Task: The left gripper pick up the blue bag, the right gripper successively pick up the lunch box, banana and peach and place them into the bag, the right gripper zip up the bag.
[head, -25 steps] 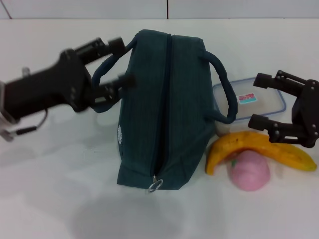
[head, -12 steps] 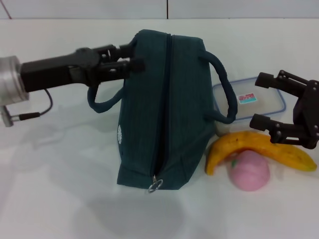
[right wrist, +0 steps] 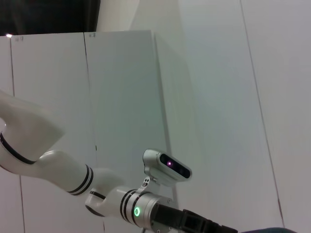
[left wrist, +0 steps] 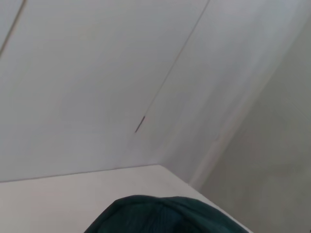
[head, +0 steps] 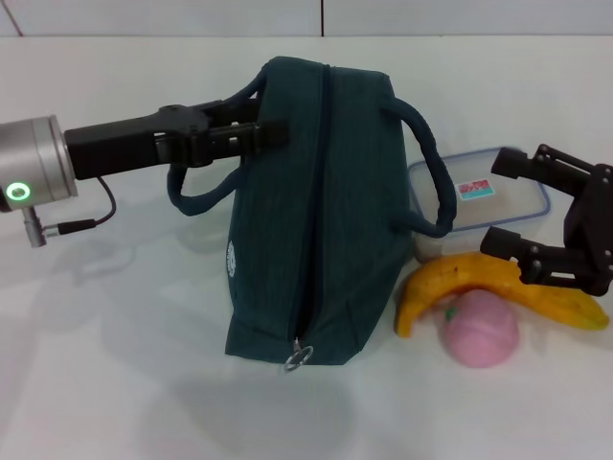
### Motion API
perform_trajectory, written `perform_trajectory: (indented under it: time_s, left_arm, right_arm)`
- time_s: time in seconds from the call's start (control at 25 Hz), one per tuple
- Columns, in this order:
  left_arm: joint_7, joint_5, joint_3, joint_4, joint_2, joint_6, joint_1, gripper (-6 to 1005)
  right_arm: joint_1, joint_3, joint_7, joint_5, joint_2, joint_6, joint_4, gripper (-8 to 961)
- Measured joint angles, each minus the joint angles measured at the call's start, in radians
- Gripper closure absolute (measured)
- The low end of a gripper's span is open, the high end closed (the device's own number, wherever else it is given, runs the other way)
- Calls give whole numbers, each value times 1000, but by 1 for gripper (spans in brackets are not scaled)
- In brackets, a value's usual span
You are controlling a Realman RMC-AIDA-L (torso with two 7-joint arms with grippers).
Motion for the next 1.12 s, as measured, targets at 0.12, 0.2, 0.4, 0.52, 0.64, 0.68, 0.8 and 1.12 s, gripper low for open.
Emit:
perform_trajectory:
  time_s: [0.12, 0.2, 0.4, 0.52, 0.64, 0.68, 0.8, 1.12]
  left_arm:
    - [13, -9, 0, 5, 0, -4, 10, 264]
    - [41, -35, 0, 14, 0, -5, 24, 275]
    - [121, -77, 0, 47, -1, -5, 57, 303]
    - [155, -75, 0, 51, -1, -5, 67, 320]
    - [161, -47, 0, 57, -2, -5, 63, 471]
    - [161, -42, 0, 61, -2, -5, 60, 522]
    - [161, -38, 0, 72, -2, -6, 59, 610]
    - [195, -42, 0, 74, -2, -3, 59, 755]
  right_arm:
    - [-6, 0, 0, 0, 2, -2, 3, 86]
    - [-12, 0, -1, 0, 6, -6, 5, 89]
    - [-33, 0, -18, 0, 14, -3, 14, 97]
    - [-35, 1, -35, 7, 19, -1, 42, 102]
    - [-34, 5, -45, 23, 20, 3, 74, 107]
    - [-34, 8, -46, 26, 20, 6, 82, 108]
    - [-33, 28, -48, 28, 22, 18, 109, 113]
    - [-8, 213, -170, 45, 32, 29, 326, 126]
